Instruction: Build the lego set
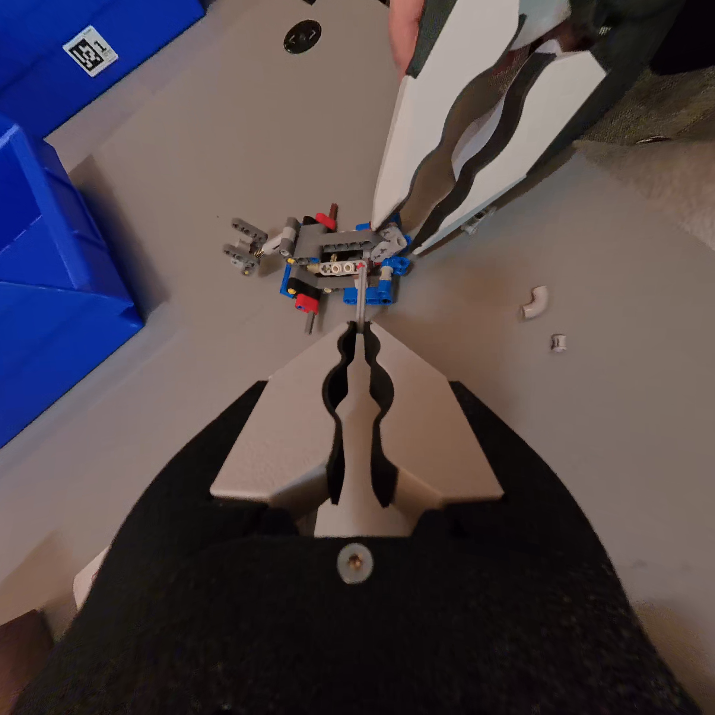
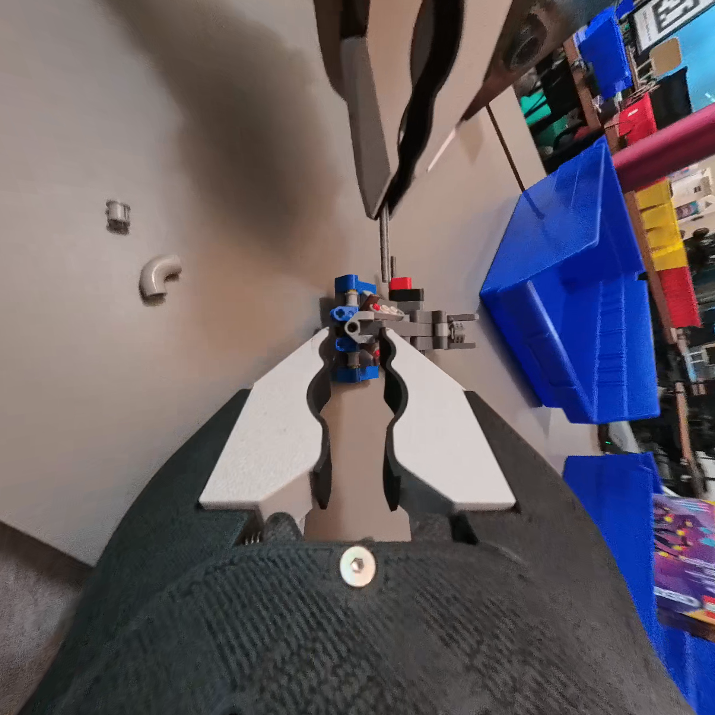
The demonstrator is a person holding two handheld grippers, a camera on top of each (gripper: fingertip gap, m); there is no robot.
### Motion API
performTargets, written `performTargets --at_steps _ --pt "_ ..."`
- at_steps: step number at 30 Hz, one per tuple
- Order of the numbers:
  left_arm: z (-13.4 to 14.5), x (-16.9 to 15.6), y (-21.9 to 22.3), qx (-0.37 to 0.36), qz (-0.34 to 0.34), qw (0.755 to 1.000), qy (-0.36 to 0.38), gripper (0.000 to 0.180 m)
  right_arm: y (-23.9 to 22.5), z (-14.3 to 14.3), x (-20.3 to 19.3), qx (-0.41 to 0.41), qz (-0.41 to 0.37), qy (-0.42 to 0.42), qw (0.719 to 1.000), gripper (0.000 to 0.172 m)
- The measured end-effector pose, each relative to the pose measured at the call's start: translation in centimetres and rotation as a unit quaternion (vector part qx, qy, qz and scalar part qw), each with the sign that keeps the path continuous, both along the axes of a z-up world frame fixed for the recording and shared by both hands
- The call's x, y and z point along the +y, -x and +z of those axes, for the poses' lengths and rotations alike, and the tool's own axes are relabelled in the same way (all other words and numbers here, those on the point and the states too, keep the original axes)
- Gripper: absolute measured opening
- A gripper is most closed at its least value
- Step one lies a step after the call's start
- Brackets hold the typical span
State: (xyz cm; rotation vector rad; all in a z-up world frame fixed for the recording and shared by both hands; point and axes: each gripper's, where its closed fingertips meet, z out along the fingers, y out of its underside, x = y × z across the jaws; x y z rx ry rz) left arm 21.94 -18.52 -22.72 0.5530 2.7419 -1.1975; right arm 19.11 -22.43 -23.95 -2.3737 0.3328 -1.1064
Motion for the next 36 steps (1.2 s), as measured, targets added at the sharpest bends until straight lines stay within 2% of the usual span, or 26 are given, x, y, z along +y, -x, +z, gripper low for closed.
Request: performTargets --at_steps 5,10,12,14,20,22,26,30,32,34,36 --pt "-0.7 0.0 0.2 0.004 -0.005 1.000 -0.011 0.000 -0.5 -0.6 -0.1 -0.031 0.001 0.057 0.998 0.020" --pt "-0.8 -0.1 0.3 0.002 -0.006 1.000 -0.013 0.000 -0.8 0.3 -0.3 -0.063 -0.004 0.062 0.996 0.019" --pt "-0.7 -0.1 0.2 0.002 -0.005 1.000 -0.011 0.000 -0.8 0.5 -0.2 -0.064 -0.003 0.057 0.996 0.027" --pt "-0.7 -0.1 0.2 0.003 -0.005 1.000 -0.011 0.000 -0.9 0.3 0.0 -0.061 0.001 0.054 0.997 0.028" --pt "-0.7 -0.2 0.3 0.001 -0.005 1.000 -0.009 0.000 -0.9 -0.1 0.3 -0.048 0.012 0.062 0.997 0.023" --pt "-0.7 -0.3 0.4 0.001 -0.007 1.000 -0.009 0.000 -1.0 0.0 0.3 -0.044 0.012 0.055 0.997 0.013" --pt "-0.5 -0.1 0.3 -0.008 -0.006 1.000 -0.010 0.000 -0.6 0.3 0.4 -0.039 0.016 0.049 0.998 0.011" --pt "0.0 0.1 0.2 -0.008 -0.007 1.000 -0.006 0.000 0.5 1.3 1.3 -0.019 0.037 -0.010 0.999 0.011" --pt "0.4 0.4 -0.1 -0.013 -0.006 1.000 -0.007 0.000 1.2 2.1 2.0 0.010 0.049 -0.073 0.996 0.010" --pt "0.8 1.1 -0.2 -0.007 -0.010 1.000 -0.017 0.000 2.4 1.6 3.1 0.106 0.059 -0.156 0.980 0.010" --pt "1.0 1.9 -0.5 -0.001 -0.011 1.000 -0.029 0.000 3.0 0.7 3.6 0.176 0.056 -0.204 0.961 0.010"
